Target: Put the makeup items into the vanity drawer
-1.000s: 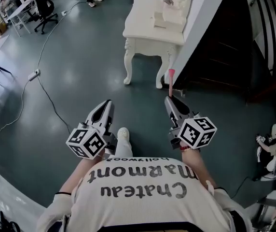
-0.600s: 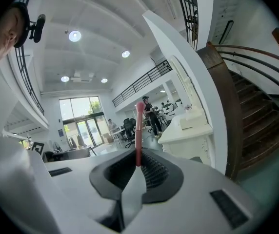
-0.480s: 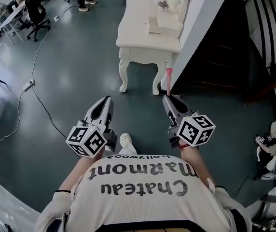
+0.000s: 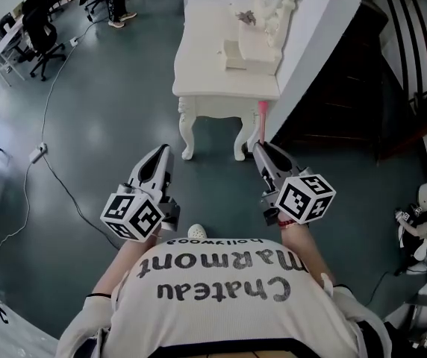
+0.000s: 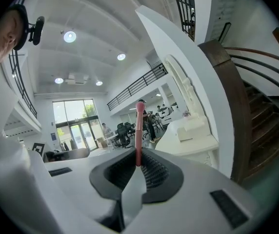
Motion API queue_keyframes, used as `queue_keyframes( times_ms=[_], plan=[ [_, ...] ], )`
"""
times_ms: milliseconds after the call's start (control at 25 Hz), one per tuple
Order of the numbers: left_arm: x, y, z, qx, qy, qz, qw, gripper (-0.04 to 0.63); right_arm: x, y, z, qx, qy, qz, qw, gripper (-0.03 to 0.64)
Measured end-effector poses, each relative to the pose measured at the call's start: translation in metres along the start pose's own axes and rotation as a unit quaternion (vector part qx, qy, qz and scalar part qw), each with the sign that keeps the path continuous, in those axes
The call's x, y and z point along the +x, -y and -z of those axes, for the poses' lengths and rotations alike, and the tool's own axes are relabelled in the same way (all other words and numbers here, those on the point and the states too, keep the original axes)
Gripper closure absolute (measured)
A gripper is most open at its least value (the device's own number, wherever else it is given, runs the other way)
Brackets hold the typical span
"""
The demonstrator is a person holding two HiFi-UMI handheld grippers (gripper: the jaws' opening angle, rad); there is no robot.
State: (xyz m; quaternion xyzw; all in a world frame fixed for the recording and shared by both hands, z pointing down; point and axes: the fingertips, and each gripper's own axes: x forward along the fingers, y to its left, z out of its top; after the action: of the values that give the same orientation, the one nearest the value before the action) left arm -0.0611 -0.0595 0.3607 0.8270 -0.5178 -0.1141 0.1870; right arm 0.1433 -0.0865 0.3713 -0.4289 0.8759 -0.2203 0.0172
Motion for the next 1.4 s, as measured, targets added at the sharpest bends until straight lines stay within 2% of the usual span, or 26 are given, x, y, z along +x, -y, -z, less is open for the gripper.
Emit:
queue_keyframes(
  times_ms=[400, 600, 800, 960, 1120, 1400],
  plan=[
    [0.023, -0.016, -0.013, -0.004, -0.002, 0.021, 0.9998, 0.588, 0.023, 0.001, -0.009, 0.001, 0.008, 0.005, 1.0, 0.568],
    [0.029, -0.028, -0.004, -0.03, -0.022, 0.013, 0.9992, 0.588, 0.034, 0.004, -0.002, 0.004, -0.012, 0.008, 1.0, 0.568],
    [0.013, -0.028, 0.007, -0.043, -0.03, 0.002, 0.9986, 0.588, 0.033, 0.001, 0.011, 0.014, -0.03, 0.003, 0.999, 0.568],
    [0.01, -0.033, 0.009, -0.02, -0.044, -0.013, 0.9988, 0.588, 0.039, -0.002, 0.013, 0.022, -0.036, -0.004, 0.999, 0.568],
    [0.008, -0.037, 0.006, -0.007, -0.037, -0.017, 0.9991, 0.588, 0.043, 0.002, 0.014, 0.029, -0.039, -0.003, 0.999, 0.568],
    [0.012, -0.039, -0.002, -0.03, -0.026, -0.004, 0.9992, 0.588, 0.049, 0.011, 0.01, 0.046, -0.034, 0.004, 0.998, 0.568]
  ],
)
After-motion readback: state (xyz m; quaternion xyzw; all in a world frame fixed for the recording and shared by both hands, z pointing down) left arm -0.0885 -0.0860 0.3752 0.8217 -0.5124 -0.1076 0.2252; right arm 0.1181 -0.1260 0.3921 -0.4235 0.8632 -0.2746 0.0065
